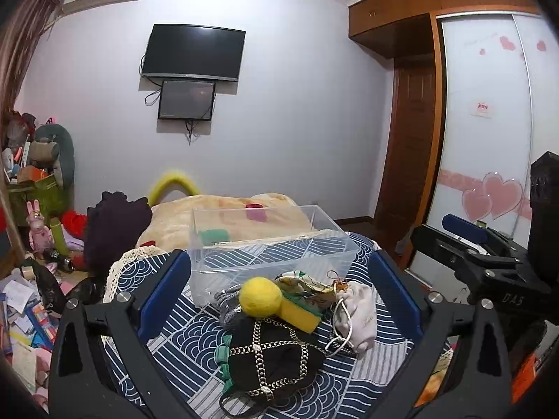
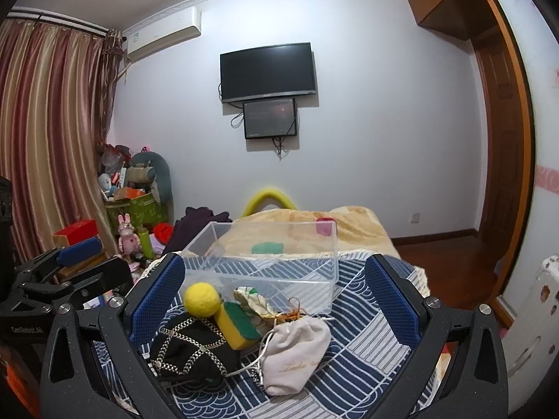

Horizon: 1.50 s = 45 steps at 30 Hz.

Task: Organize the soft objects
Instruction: 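Grasp the white drawstring pouch with the right tool while the left tool grasps the yellow felt ball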

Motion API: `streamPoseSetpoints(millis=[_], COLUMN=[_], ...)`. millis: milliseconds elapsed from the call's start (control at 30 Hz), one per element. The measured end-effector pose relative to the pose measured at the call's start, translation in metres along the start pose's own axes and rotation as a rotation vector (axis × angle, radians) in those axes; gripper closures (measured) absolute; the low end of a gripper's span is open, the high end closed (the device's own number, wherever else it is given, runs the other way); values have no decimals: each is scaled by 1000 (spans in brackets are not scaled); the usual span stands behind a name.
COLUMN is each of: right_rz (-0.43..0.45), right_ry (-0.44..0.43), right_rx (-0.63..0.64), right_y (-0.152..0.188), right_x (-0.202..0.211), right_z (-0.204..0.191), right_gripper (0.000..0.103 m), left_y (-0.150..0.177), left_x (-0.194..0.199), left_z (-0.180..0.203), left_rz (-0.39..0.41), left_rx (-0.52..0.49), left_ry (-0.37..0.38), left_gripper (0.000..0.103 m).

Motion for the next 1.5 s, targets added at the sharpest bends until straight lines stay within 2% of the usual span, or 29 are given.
streamPoseSetpoints(millis=[33, 100, 300, 433, 500, 600, 833, 900, 967, 1033, 1100, 1167, 1267, 1500], right_rz=[-4, -14, -66, -108, -133, -193, -327, -373, -396, -407, -419, -431, -420, -328], right_ry=[-5, -9, -6, 6, 0, -27, -94, -113, -126, -139, -167, -191, -181, -94], right_rx=[-8, -17, -44, -53, -63, -74, -110, -115, -117, -126, -133, -124, -106, -95], right_y=[1, 4, 20, 33, 40, 53, 84, 96, 105, 109, 108, 108, 105, 82], right_x=[-1, -4, -18, -27, -32, -43, -66, -72, -76, -76, -76, -76, -73, -54], right_z=[1, 3, 15, 22, 24, 22, 21, 18, 16, 16, 15, 11, 10, 28], right_gripper=[6, 16, 20, 21, 25, 30, 30, 30, 32, 46, 70, 79, 86, 88], left_y=[1, 5, 21, 33, 38, 45, 61, 68, 74, 78, 80, 79, 76, 57], left_x=[-1, -7, -35, -58, -68, -85, -118, -123, -124, -125, -124, -122, -116, -101], left_z=[0, 1, -5, -15, -20, -29, -40, -40, -40, -39, -38, -38, -41, -42], left_rz=[-2, -19, -111, -173, -199, -233, -295, -313, -324, -326, -312, -303, -283, -235], left_rx=[-5, -18, -11, 16, 28, 48, 48, 44, 34, 29, 19, 14, 23, 44], left_ry=[-1, -4, -5, -22, -32, -59, -83, -83, -84, -75, -78, -83, -87, -66], left_gripper=[3, 15, 30, 31, 31, 32, 33, 47, 55, 57, 58, 58, 59, 59])
Point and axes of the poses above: each gripper's, at about its wrist camera, not at the fingertips, and x roughly against the way its jaws point, z to its right, y to its underside, the point moved 7 cm from there along -x, roughly the way its jaws point, and after that the axes turned 12 degrees about x, right-handed, at the moved point
